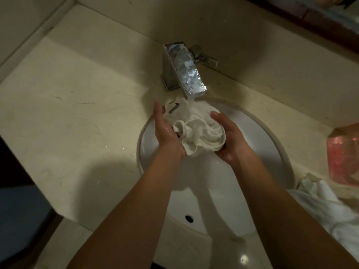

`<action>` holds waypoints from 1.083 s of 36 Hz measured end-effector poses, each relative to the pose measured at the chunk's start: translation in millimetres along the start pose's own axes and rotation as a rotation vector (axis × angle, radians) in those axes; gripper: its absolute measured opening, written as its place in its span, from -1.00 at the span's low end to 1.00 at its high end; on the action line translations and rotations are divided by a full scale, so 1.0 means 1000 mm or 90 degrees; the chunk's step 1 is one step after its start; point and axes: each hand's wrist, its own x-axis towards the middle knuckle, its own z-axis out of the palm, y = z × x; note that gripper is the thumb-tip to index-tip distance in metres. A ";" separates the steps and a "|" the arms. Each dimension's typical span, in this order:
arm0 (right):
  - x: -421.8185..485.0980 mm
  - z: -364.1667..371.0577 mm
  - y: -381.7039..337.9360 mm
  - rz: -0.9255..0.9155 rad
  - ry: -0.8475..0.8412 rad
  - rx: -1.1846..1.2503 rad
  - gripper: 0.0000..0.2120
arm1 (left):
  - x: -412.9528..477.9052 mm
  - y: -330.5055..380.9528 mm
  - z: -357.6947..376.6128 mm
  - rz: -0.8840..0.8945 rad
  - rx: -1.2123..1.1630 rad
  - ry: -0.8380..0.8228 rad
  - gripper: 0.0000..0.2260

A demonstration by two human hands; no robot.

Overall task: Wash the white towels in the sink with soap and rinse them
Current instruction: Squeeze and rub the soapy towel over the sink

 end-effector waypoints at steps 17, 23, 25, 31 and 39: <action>0.037 0.001 -0.009 -0.025 -0.095 -0.077 0.06 | 0.002 0.021 0.001 0.062 0.026 -0.049 -0.52; 0.032 0.004 -0.009 -0.020 -0.064 0.048 -0.42 | 0.010 0.022 -0.003 0.005 -0.015 -0.146 -0.51; 0.031 0.009 -0.011 -0.024 -0.037 0.087 -0.57 | 0.015 0.027 -0.001 0.005 -0.017 -0.207 -0.47; 0.032 0.018 -0.004 0.045 -0.060 0.158 -0.15 | 0.029 0.032 0.003 0.001 0.035 -0.228 -0.53; 0.021 -0.002 0.007 0.043 -0.025 0.112 -0.50 | 0.013 0.035 0.000 -0.034 0.133 -0.197 -0.57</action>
